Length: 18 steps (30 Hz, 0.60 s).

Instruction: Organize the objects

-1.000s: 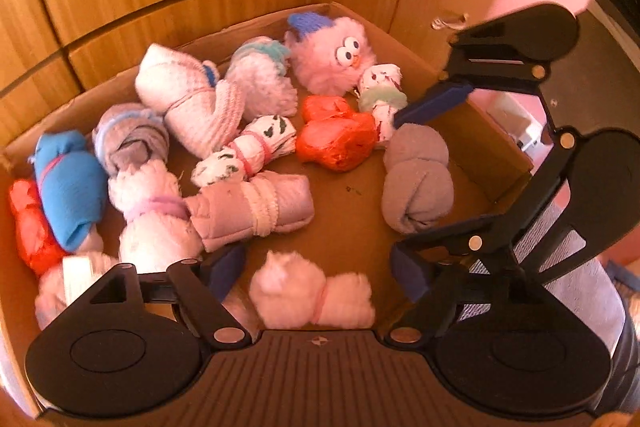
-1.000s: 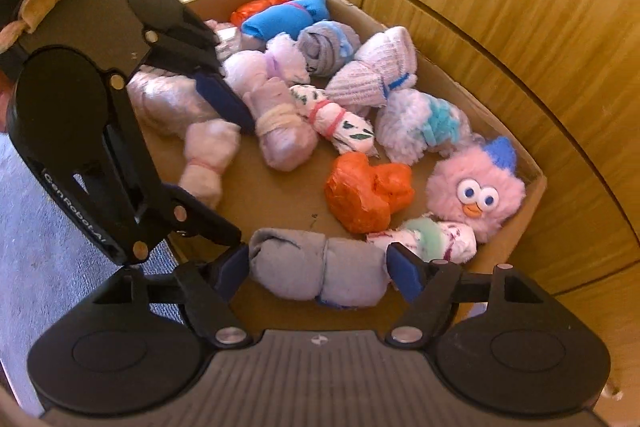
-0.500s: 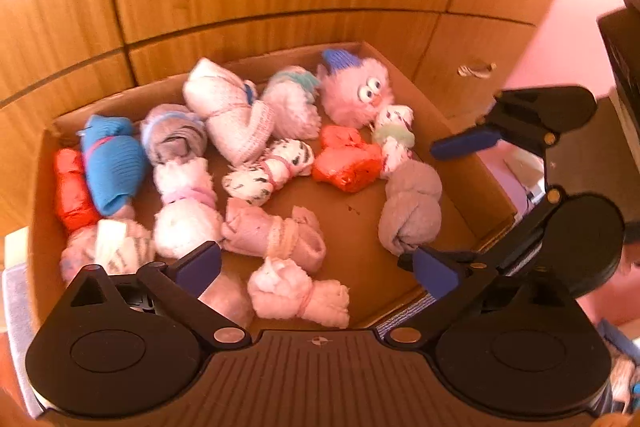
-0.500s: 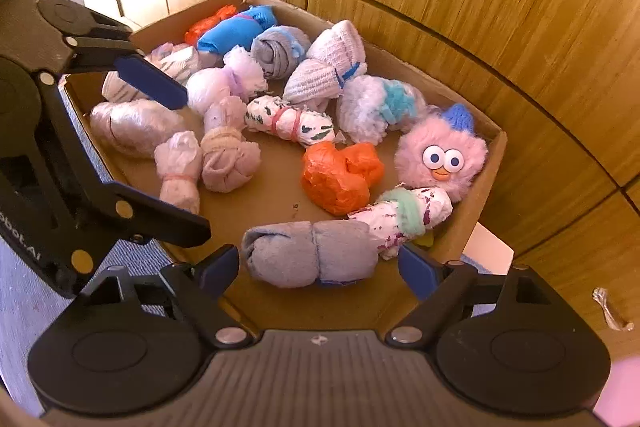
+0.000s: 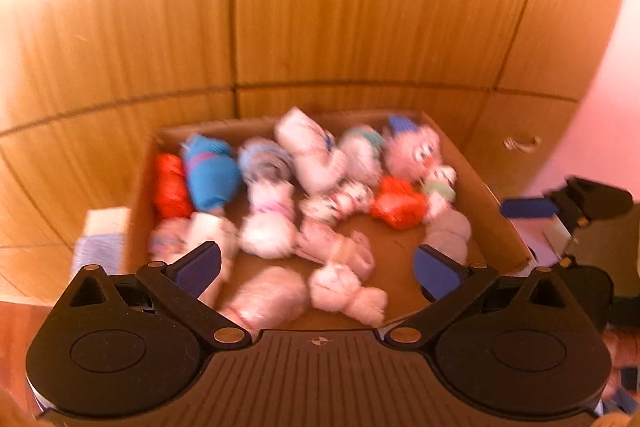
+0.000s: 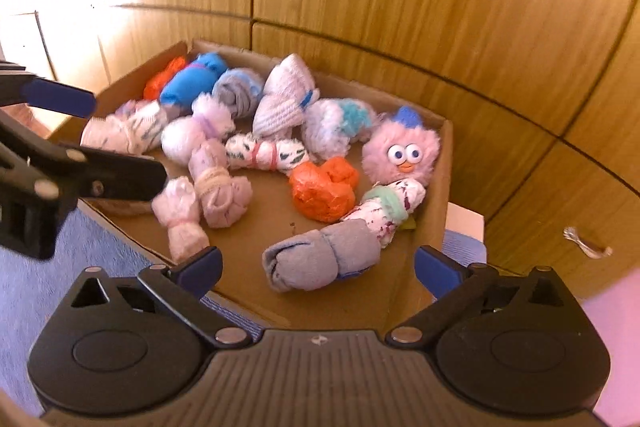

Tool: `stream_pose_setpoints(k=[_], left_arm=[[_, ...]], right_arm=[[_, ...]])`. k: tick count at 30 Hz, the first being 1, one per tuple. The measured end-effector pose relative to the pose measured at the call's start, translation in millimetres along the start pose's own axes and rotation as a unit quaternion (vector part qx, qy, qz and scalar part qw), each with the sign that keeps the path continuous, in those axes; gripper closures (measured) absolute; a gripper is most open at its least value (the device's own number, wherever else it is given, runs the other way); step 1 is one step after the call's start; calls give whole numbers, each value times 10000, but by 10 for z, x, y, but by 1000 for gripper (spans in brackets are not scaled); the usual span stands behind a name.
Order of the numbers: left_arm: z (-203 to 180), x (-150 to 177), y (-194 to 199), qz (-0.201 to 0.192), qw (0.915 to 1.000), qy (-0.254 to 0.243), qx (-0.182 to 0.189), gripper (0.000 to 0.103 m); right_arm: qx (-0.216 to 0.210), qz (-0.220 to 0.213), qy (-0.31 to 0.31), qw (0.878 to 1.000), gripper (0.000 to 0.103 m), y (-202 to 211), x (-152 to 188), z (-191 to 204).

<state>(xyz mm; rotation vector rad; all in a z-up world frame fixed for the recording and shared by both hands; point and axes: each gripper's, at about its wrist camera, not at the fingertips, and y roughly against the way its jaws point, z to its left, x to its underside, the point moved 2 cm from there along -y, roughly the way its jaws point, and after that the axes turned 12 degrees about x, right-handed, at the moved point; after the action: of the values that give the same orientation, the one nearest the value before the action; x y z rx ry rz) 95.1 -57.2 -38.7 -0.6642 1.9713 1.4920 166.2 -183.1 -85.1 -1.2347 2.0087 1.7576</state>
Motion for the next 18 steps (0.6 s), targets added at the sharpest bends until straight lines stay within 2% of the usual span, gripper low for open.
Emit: stream_pose_setpoints(k=[3, 6, 11, 15, 18], left_arm=[[14, 50, 127, -180, 9994, -33, -287, 0], [27, 101, 230, -270, 9978, -109, -602, 0], [56, 218, 387, -460, 9907, -263, -1257, 0], [114, 325, 467, -422, 9890, -254, -1395, 0], [149, 389, 523, -386, 9896, -256, -1360, 0]], right_arm=[[157, -193, -262, 9993, 1, 129, 38, 38], [140, -252, -539, 9981, 1, 204, 39, 71], [123, -339, -990, 9944, 1, 337, 151, 125], [162, -408, -1231, 9914, 1, 427, 247, 154], [165, -444, -1335, 9899, 1, 481, 302, 155]])
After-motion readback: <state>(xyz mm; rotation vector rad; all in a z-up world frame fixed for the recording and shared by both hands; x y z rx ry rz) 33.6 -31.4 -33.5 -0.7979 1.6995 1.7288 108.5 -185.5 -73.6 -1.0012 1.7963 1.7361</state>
